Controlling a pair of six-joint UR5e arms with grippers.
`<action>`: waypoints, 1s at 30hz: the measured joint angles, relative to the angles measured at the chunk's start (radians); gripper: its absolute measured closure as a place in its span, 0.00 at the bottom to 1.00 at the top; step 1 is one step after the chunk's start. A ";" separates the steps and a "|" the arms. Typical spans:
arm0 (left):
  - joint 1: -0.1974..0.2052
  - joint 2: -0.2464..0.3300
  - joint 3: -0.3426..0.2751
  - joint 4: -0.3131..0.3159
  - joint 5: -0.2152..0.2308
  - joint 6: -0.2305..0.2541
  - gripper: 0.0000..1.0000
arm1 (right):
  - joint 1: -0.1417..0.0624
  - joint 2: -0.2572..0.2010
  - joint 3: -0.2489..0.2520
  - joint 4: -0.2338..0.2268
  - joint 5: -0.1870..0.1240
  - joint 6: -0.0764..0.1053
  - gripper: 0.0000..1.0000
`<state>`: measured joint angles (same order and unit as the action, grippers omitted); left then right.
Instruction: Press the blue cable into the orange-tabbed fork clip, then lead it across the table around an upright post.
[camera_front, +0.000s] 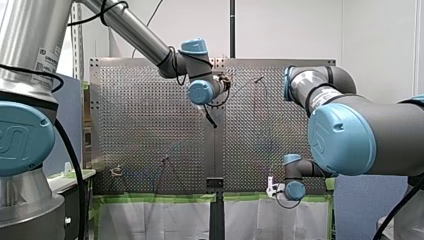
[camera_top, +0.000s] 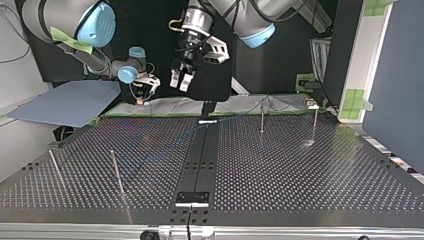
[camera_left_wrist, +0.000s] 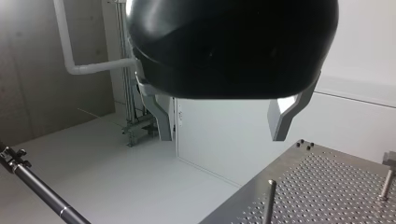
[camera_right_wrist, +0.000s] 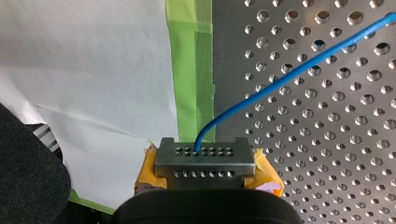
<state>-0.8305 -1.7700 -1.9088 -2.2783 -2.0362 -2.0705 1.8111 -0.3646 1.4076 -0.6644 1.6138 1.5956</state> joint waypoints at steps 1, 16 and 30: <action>0.000 0.000 -0.013 0.012 0.000 -0.002 0.00 | 0.000 0.000 0.000 0.000 0.000 0.000 0.99; 0.010 -0.062 -0.169 0.127 0.005 -0.014 0.00 | 0.001 0.000 -0.002 0.000 0.000 0.000 0.99; 0.018 -0.076 -0.313 0.113 0.003 -0.014 0.00 | 0.006 0.000 -0.003 0.000 0.000 0.000 0.99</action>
<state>-0.8129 -1.8457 -2.2219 -2.1649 -2.0334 -2.0843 1.8166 -0.3646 1.4046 -0.6645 1.6139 1.5957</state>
